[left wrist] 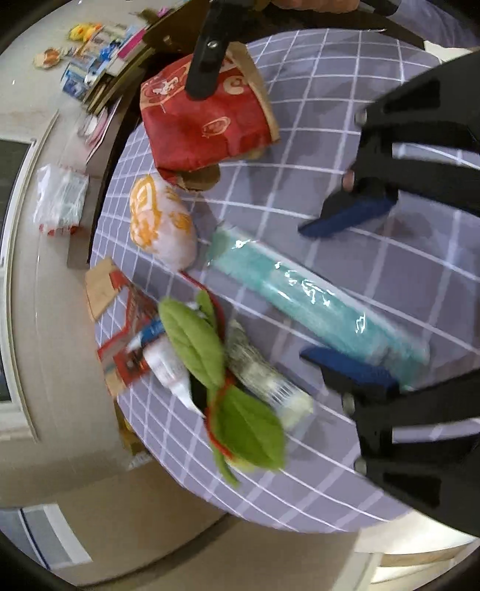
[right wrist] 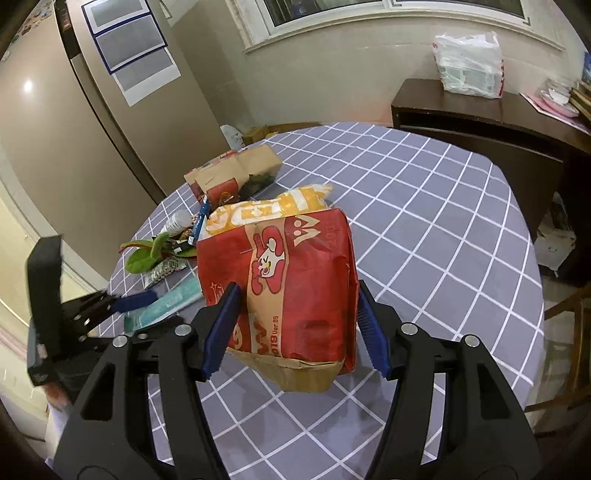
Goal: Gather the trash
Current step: 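Grasp the red paper bag with the right gripper while the left gripper grasps the clear plastic packet, then carry the red bag and clear packet over the blue bin and open both grippers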
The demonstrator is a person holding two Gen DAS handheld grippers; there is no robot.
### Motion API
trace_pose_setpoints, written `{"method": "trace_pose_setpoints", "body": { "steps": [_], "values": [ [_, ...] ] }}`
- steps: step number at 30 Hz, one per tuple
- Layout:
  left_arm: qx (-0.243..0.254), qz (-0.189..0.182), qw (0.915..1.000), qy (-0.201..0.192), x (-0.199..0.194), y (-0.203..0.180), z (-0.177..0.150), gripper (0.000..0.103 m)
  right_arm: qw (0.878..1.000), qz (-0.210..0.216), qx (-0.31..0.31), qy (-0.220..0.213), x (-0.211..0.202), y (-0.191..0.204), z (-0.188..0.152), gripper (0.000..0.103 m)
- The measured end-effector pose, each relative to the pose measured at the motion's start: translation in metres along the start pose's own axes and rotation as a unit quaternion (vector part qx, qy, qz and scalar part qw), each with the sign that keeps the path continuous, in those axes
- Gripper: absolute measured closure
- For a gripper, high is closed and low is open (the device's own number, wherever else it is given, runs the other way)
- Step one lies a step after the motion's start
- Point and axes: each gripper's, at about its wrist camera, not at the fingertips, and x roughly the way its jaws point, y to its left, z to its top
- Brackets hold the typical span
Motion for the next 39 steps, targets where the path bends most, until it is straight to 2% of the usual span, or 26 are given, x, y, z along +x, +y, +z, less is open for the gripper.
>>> {"method": "trace_pose_setpoints", "body": {
  "steps": [1, 3, 10, 20, 33, 39],
  "values": [
    [-0.004, 0.011, 0.9999, -0.003, -0.003, 0.000, -0.002, 0.071, 1.000, 0.002, 0.000, 0.003, 0.002, 0.000, -0.001, 0.042],
    [-0.019, 0.014, 0.9997, -0.003, -0.009, 0.002, -0.007, 0.075, 1.000, 0.005, 0.000, 0.010, 0.007, 0.003, -0.004, 0.042],
    [-0.041, 0.017, 0.9989, -0.013, -0.028, 0.000, -0.031, 0.076, 1.000, 0.014, -0.010, 0.013, 0.009, 0.014, -0.012, 0.042],
    [-0.075, 0.045, 0.9956, -0.032, -0.054, 0.019, -0.055, 0.077, 0.999, 0.029, -0.036, 0.009, 0.003, 0.046, -0.013, 0.042],
    [-0.118, 0.081, 0.9885, -0.047, -0.086, 0.062, -0.090, 0.077, 0.992, 0.072, -0.100, 0.026, 0.018, 0.130, -0.020, 0.042],
    [-0.155, 0.103, 0.9812, -0.050, -0.103, 0.093, -0.110, 0.077, 0.986, 0.093, -0.131, 0.040, 0.029, 0.176, -0.026, 0.042]
  ]
}}
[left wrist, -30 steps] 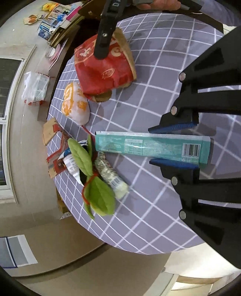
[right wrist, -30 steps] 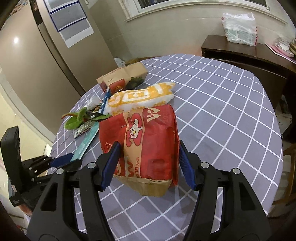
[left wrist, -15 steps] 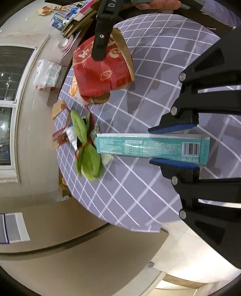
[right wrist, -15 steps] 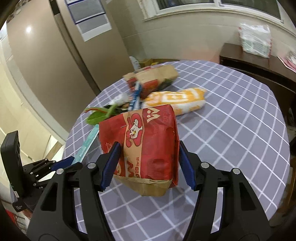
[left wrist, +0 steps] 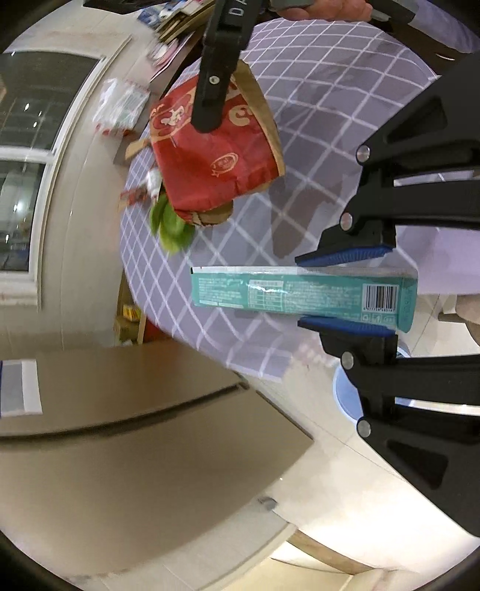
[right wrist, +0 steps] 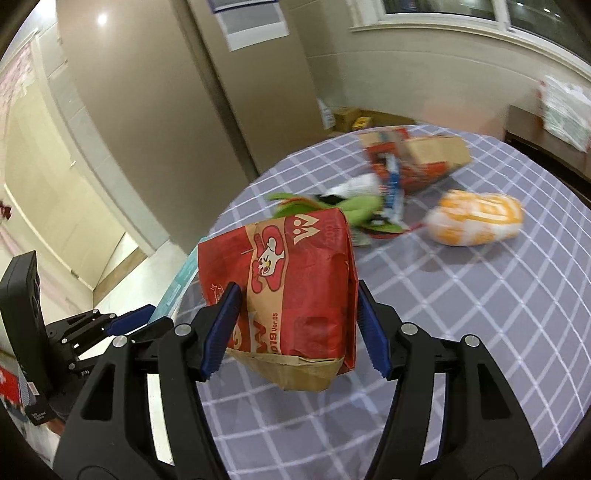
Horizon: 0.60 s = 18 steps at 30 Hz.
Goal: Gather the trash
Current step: 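Carry the red bag and clear packet over the blue bin and open both grippers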
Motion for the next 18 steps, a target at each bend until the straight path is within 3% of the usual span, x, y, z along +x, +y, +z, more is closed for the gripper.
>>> {"method": "trace_pose_setpoints", "body": {
  "steps": [10, 18],
  "values": [
    [-0.065, 0.047, 0.9968, 0.001, -0.016, 0.070, -0.021, 0.077, 0.997, 0.038, -0.052, 0.030, 0.041, 0.073, 0.002, 0.042],
    [-0.107, 0.075, 0.9910, 0.029, -0.005, 0.118, -0.041, 0.077, 0.991, 0.061, -0.096, 0.065, 0.077, 0.127, -0.006, 0.042]
  ]
}}
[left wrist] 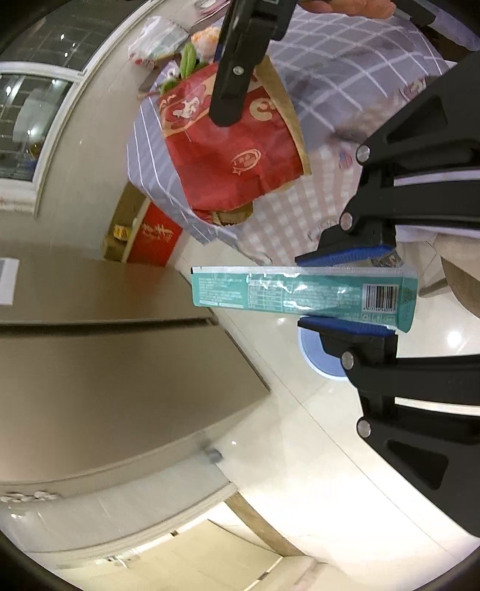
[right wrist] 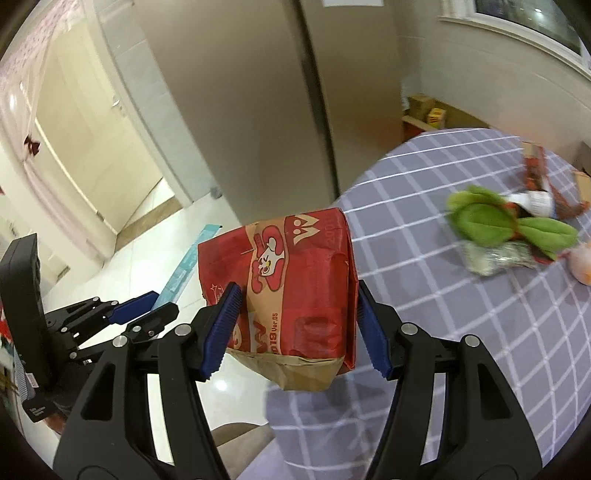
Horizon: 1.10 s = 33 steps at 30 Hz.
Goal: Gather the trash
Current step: 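Carry the red bag and clear packet over the blue bin and open both grippers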
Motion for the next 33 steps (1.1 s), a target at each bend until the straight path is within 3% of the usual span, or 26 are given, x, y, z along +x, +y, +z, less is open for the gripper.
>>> {"method": "trace_pose_setpoints", "body": {
  "steps": [3, 5, 7, 8, 20, 23, 27, 29, 31, 33],
  "values": [
    [-0.017, 0.011, 0.9997, 0.011, 0.011, 0.014, 0.001, 0.075, 1.000, -0.002, -0.008, 0.012, 0.015, 0.012, 0.002, 0.042],
    [-0.041, 0.044, 0.9980, 0.020, 0.020, 0.025, 0.007, 0.071, 1.000, -0.006, -0.011, 0.018, 0.024, 0.017, 0.004, 0.042],
    [-0.045, 0.049, 0.9975, 0.025, 0.027, 0.034, 0.013, 0.040, 1.000, -0.010, -0.015, 0.023, 0.029, 0.022, 0.001, 0.042],
    [-0.045, 0.046, 0.9977, 0.022, 0.027, 0.037, 0.013, 0.037, 0.999, -0.010, -0.015, 0.027, 0.033, 0.024, -0.001, 0.042],
    [-0.086, 0.071, 0.9926, 0.049, 0.032, 0.076, -0.017, 0.037, 0.996, -0.015, -0.048, 0.070, 0.077, 0.061, -0.009, 0.041],
    [-0.097, 0.077, 0.9910, 0.052, 0.028, 0.088, -0.024, 0.037, 0.995, -0.038, -0.071, 0.068, 0.088, 0.077, -0.007, 0.041],
    [-0.109, 0.086, 0.9891, 0.049, 0.018, 0.101, -0.029, 0.037, 0.995, -0.006, -0.070, 0.076, 0.097, 0.092, 0.000, 0.040],
    [-0.115, 0.089, 0.9886, 0.040, 0.010, 0.107, -0.031, 0.036, 0.995, -0.007, -0.077, 0.057, 0.097, 0.098, 0.004, 0.035],
    [-0.121, 0.092, 0.9879, 0.034, 0.004, 0.110, -0.033, 0.034, 0.996, -0.015, -0.079, 0.033, 0.098, 0.103, 0.010, 0.010],
    [-0.119, 0.095, 0.9880, 0.025, -0.003, 0.110, -0.035, 0.034, 0.997, -0.022, -0.068, 0.027, 0.099, 0.104, 0.008, 0.010]
  ]
}}
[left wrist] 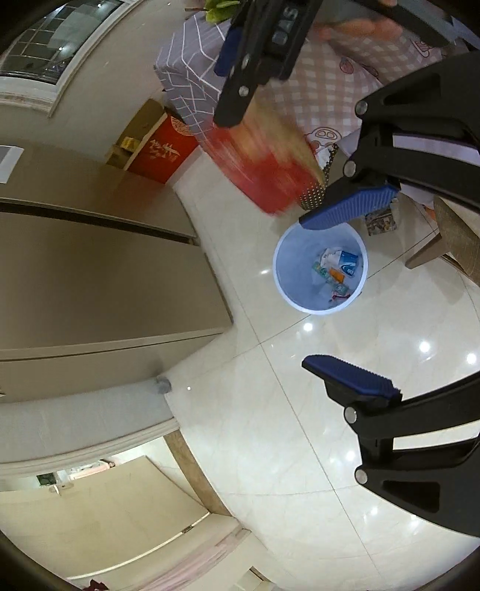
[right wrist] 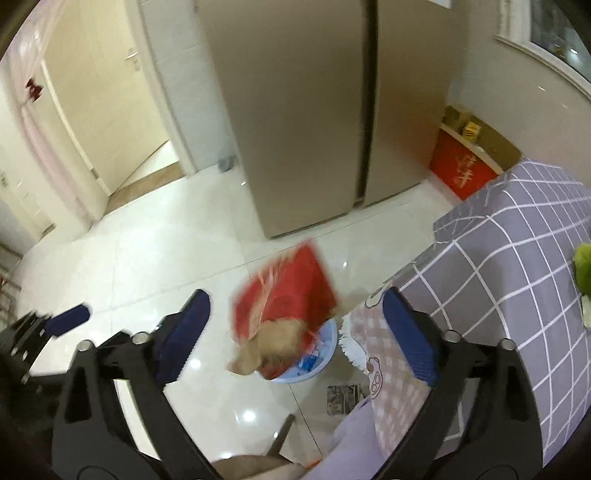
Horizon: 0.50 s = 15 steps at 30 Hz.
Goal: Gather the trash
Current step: 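Carry the red bag and clear packet over the blue bin and open both grippers, then move both open grippers back toward the table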
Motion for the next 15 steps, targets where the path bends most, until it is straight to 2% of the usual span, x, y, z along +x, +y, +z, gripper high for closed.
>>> {"method": "trace_pose_setpoints", "body": {
  "steps": [3, 5, 11, 15],
  "values": [
    [0.003, 0.005, 0.9999, -0.010, -0.007, -0.001, -0.002, 0.032, 0.999, 0.026, -0.005, 0.025, 0.008, 0.000, -0.006, 0.010],
    [0.005, 0.004, 0.9999, -0.013, -0.009, -0.002, -0.002, 0.032, 0.999, 0.010, -0.014, 0.037, 0.013, 0.001, -0.013, 0.010],
    [0.012, 0.002, 0.9998, -0.015, -0.013, -0.010, -0.003, 0.032, 0.999, 0.006, -0.023, 0.041, 0.009, -0.002, -0.024, 0.010],
    [0.020, 0.001, 0.9996, -0.020, -0.017, -0.013, -0.002, 0.032, 0.999, 0.019, -0.013, 0.033, -0.003, -0.008, -0.028, 0.010]
  ]
}}
